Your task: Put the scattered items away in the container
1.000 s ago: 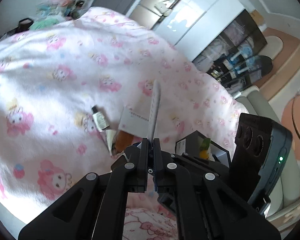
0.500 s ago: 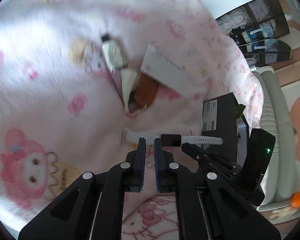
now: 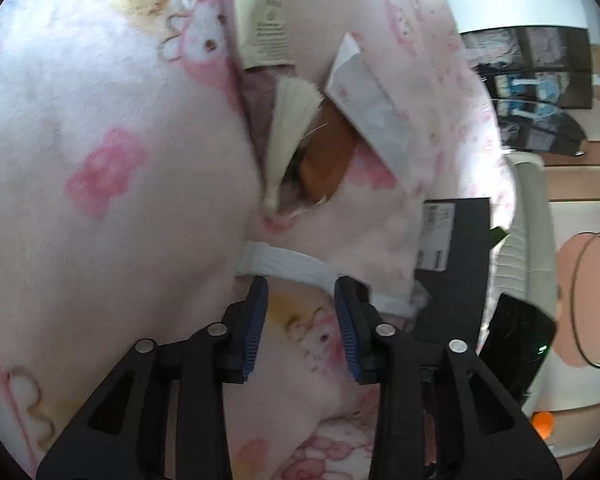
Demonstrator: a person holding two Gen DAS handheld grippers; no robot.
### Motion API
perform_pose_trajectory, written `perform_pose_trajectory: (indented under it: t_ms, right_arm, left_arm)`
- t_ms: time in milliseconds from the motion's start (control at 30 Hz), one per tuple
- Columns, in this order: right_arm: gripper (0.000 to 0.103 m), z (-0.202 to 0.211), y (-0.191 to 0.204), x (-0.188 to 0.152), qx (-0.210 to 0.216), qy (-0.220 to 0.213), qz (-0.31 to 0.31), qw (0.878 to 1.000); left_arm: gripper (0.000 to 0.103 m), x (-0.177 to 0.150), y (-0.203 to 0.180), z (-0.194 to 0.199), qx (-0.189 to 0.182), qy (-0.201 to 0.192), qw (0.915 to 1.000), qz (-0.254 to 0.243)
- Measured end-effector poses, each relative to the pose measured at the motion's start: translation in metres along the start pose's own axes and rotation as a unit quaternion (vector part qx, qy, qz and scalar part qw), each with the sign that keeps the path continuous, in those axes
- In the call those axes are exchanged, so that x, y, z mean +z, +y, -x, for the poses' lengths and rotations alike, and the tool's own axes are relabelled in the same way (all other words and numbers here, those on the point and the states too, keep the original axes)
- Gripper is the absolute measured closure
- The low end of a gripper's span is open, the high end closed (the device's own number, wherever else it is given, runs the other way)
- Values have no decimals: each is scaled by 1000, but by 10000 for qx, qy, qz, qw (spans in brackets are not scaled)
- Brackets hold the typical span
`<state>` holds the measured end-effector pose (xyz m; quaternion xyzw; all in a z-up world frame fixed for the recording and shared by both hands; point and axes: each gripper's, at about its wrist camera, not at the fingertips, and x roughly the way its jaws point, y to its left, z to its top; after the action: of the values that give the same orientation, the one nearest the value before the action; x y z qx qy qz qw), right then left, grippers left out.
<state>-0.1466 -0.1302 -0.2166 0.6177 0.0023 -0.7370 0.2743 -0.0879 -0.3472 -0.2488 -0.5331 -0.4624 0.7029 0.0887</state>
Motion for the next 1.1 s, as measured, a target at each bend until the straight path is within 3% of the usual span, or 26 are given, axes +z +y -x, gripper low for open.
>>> perform_pose_trajectory:
  t_ms: [100,233,333,433,500,567,633,667,700,800,967,1100]
  right_arm:
    - [86,3,-5,1,-66,69,-55,9999]
    - [77,3,-16,4,115,233,-552,9981]
    - [73,12,-17,4,238,166,-734,9969]
    - [60,15,-20,7,297,-50,-956,9950]
    - [59,9,-24,9,159,-42,-1138,9934]
    - [59,2,-29,9,195,54,-1349,9907]
    - [59,0,-33,7,244,43,-1458,9890]
    - [59,0,-35,6,278,26,-1500,9883]
    - [59,1,-36,6,299,21,-1541,9876]
    - [59,5,-36,6,313,-19,-1556,9873]
    - [59,9,-29,7,310,-109,-1468,9886]
    - [58,-8,-25,16,229,44,-1394,9900]
  left_arm:
    - [65,5,2,-5,-206,-18,9997,118]
    - [64,3,0,-8,-336,121,9988,328]
    - [62,-2,-5,2,-534,0,9977,410]
    - [60,4,-7,-5,-159,-25,9988,465]
    - [60,9,-5,-15,39,214,9983,542]
    - [59,11,-5,-21,-46,311,9979,562]
    - [64,12,-3,-20,-81,170,9976,664]
    - [86,13,-2,-17,32,29,9978,667]
    - [98,12,-3,-15,153,-62,9977,654]
    - [101,5,-3,-2,236,-293,9972,654]
    - [102,-21,-3,39,804,-893,9916,488]
    - [94,-18,11,37,650,-783,9930,599]
